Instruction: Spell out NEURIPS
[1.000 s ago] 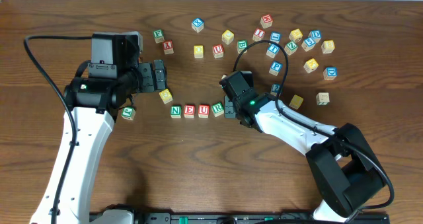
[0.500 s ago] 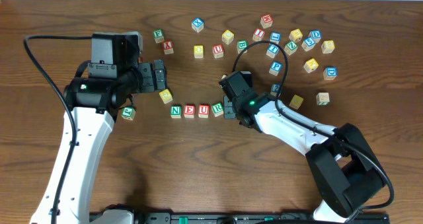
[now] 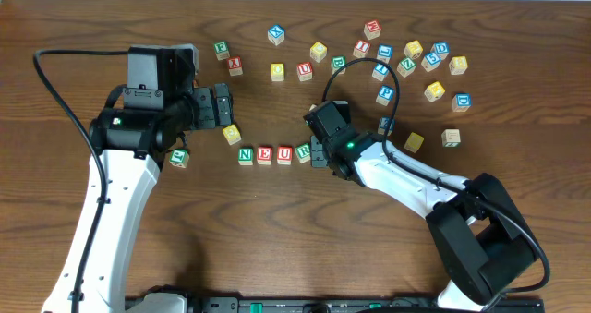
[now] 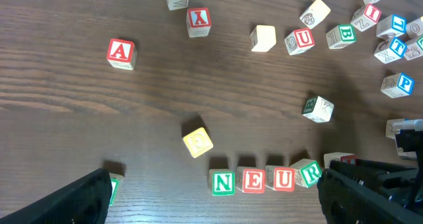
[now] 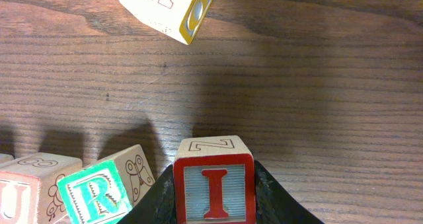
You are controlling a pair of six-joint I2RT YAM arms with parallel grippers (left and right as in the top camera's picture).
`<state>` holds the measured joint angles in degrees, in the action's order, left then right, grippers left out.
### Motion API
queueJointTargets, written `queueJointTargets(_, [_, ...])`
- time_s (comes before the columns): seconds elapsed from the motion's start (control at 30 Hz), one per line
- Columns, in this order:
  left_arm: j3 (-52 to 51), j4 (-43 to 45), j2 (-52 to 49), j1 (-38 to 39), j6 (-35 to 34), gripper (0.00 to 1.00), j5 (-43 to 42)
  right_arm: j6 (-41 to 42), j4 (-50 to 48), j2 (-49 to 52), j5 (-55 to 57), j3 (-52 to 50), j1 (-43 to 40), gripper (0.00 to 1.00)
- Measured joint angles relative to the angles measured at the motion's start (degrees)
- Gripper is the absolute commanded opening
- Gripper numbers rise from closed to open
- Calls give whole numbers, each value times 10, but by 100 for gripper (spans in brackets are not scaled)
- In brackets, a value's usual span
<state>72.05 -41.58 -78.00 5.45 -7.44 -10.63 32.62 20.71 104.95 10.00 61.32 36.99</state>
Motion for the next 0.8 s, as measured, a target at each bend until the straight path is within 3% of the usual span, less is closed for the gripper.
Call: queueJointTargets(0.8, [0,0,0,0,0,98,0,0,0,12,-1,0,12,24])
